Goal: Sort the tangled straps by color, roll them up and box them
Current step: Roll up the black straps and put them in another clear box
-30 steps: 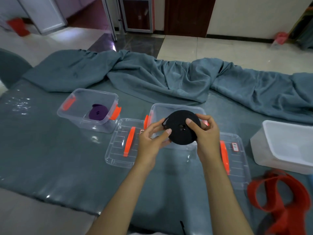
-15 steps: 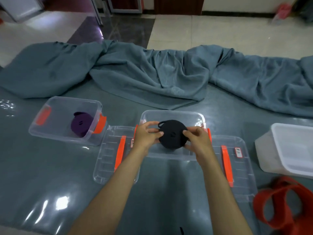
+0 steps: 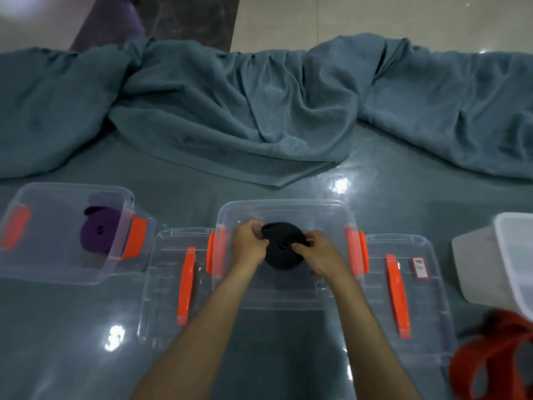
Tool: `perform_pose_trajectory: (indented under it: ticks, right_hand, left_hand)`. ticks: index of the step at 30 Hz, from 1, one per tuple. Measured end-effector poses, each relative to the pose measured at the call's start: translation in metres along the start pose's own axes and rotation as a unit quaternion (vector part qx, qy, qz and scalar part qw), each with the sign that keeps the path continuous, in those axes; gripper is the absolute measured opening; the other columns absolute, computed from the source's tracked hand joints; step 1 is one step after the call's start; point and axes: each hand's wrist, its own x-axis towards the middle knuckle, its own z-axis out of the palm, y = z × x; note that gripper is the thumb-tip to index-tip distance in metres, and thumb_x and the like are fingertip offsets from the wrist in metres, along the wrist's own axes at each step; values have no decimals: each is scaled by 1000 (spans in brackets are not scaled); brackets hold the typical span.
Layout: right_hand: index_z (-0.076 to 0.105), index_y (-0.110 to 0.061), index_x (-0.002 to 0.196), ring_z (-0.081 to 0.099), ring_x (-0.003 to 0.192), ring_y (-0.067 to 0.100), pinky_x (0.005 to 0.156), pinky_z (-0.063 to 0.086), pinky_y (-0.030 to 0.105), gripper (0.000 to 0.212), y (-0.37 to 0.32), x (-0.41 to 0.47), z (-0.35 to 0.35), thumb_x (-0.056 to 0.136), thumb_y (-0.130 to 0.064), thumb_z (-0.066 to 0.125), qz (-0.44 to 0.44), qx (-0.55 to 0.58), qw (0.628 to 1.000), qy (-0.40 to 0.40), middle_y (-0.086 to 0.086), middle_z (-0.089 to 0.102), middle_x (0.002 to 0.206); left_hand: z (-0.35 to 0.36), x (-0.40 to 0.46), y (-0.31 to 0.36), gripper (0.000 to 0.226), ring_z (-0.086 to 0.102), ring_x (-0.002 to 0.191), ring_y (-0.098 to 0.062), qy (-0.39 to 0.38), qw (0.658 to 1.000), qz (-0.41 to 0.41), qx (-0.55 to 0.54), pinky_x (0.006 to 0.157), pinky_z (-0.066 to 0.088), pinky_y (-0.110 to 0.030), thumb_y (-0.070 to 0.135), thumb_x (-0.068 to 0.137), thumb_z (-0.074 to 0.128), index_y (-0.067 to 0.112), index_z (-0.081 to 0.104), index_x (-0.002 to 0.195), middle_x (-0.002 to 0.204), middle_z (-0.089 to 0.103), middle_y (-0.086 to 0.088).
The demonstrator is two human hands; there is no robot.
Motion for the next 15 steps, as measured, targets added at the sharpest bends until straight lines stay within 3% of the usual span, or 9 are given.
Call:
perform_pose_trajectory:
  ticks: [4,10,13,15]
  right_hand:
    - [62,-11,122,66,99,25,80,52,37,25,5,9,1,101,-24,67,-3,-27,1000,9,7,70,114]
    - [58,-9,135,64,121,30,99,50,35,36,3,2,1,102,-22,65,-26,-80,996,17,14,66,133]
    - [54,-10,145,60,128,31,105,48,37,46,-2,-25,-5,101,-20,66,-115,-118,985,49,14,59,142]
    - [59,-12,142,62,123,26,104,50,36,42,-4,-50,-13,101,-17,67,-202,-124,967,89,11,63,137]
  left_hand:
    - [4,3,-7,33,63,95,-15,7,1000,12,10,68,43,-10,-13,88,70,10,71,112,96,66,5]
    - [4,-11,-4,42,70,112,-19,12,998,53,33,88,49,-20,-12,92,66,8,72,128,119,76,-6]
    - [-2,-24,1,36,69,115,-27,10,991,82,104,88,49,-24,-2,96,66,8,69,130,122,74,-11]
    - [-7,-39,3,38,66,118,-30,15,980,125,155,94,50,-30,3,98,64,9,64,135,126,70,-12]
